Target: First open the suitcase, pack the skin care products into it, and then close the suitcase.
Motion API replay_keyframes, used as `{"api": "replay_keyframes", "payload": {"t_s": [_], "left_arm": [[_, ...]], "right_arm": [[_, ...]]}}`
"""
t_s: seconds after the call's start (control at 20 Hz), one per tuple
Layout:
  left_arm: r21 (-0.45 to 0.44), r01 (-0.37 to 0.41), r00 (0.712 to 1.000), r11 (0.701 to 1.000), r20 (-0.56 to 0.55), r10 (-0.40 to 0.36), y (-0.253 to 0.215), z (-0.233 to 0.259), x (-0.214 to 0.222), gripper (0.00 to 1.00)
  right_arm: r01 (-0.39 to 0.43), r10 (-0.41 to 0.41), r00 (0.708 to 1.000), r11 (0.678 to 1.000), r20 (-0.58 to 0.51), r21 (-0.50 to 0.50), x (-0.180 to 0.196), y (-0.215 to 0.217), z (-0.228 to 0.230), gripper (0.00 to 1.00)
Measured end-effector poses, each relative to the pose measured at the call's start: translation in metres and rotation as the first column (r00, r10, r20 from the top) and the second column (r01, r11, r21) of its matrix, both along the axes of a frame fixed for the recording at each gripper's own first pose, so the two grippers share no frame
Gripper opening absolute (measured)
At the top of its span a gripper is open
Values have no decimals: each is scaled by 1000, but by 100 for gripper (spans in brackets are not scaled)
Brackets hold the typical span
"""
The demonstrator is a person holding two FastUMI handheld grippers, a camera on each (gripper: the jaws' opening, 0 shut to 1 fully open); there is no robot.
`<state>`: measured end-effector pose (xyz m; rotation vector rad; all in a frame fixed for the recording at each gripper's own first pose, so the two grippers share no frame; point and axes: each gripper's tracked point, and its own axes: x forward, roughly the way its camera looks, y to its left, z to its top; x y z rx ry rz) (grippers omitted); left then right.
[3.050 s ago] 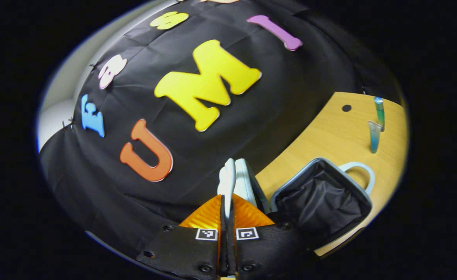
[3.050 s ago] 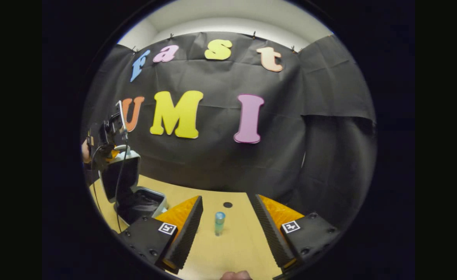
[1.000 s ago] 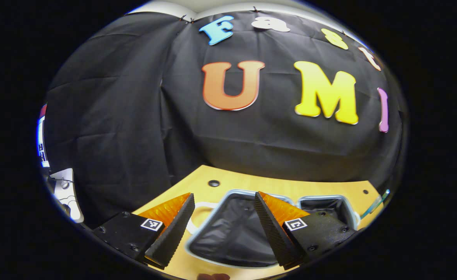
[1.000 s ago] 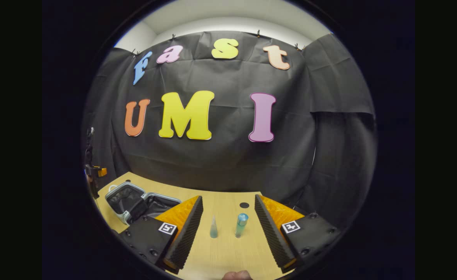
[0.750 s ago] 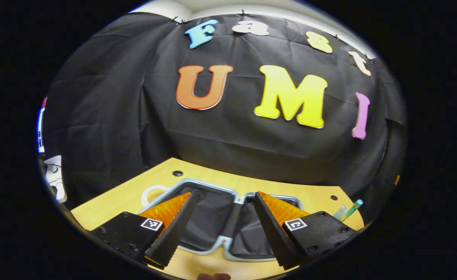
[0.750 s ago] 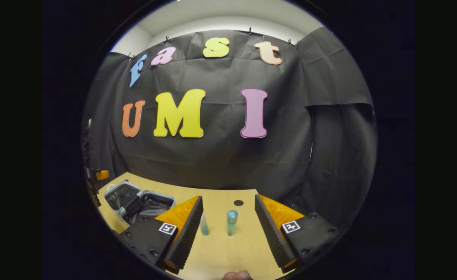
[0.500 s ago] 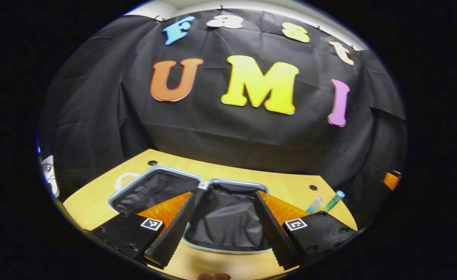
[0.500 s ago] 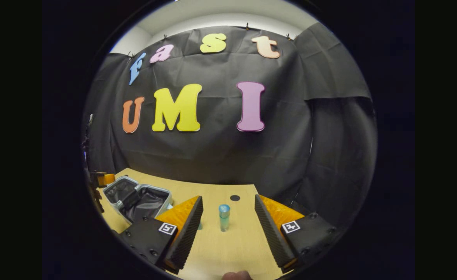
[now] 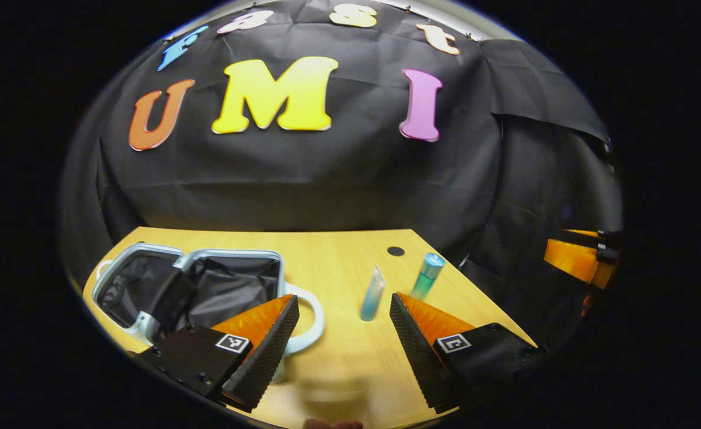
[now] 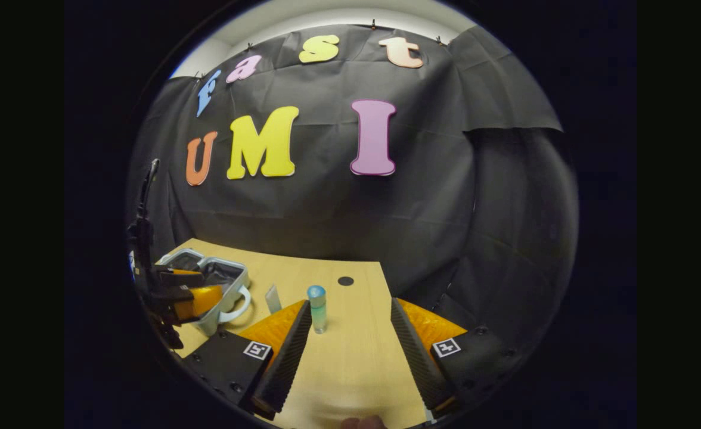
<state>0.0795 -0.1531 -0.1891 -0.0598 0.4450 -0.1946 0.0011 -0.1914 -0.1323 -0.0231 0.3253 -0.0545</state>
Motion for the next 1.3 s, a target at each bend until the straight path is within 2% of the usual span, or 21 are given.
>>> {"api": "replay_keyframes", "payload": {"t_s": [0.1, 0.2, 0.35, 0.55, 0.9, 0.95, 1.0, 1.05, 1.1, 1.15, 1.2, 1.25, 1.3], "left_arm": [[-3, 25, 999, 1000, -31, -25, -20, -23, 10, 98], [-22, 18, 997, 1000, -71, -20, -31, -48, 20, 98], [-23, 0, 994, 1000, -106, -3, -35, -75, 45, 98], [-4, -5, 988, 1000, -152, 5, -36, -108, 71, 98], [22, 23, 982, 1000, -186, -18, -47, -130, 97, 98], [23, 32, 981, 999, -192, -27, -49, -132, 99, 87], [35, 34, 979, 999, -203, -26, -49, -135, 99, 90], [49, 39, 977, 998, -212, -28, -48, -139, 100, 78], [60, 43, 974, 997, -224, -28, -46, -143, 100, 73], [64, 47, 971, 997, -237, -31, -46, -147, 99, 64], [63, 56, 970, 996, -239, -39, -47, -148, 100, 63], [50, 66, 969, 997, -240, -52, -48, -145, 99, 51], [33, 68, 967, 997, -247, -58, -48, -144, 97, 49]], "right_arm": [[20, -20, 1000, 1000, -23, -4, -4, -15, -9, 80], [37, -38, 998, 999, -49, -6, -8, -28, -19, 80], [61, -61, 995, 998, -84, -9, -12, -43, -32, 77], [87, -86, 990, 996, -112, -4, -12, -53, -42, 80], [127, -125, 981, 992, -151, 7, -10, -64, -57, 78], [132, -129, 980, 991, -151, 11, -9, -65, -57, 78], [136, -132, 980, 991, -151, 14, -7, -65, -56, 78], [137, -132, 980, 990, -151, 18, -5, -64, -57, 78], [135, -130, 980, 991, -151, 20, -3, -63, -57, 80], [132, -128, 981, 991, -149, 20, 0, -62, -57, 79], [127, -122, 982, 992, -145, 21, 3, -59, -56, 79], [120, -116, 983, 992, -143, 22, 5, -56, -57, 79], [113, -109, 984, 993, -143, 26, 8, -53, -57, 79]]}}
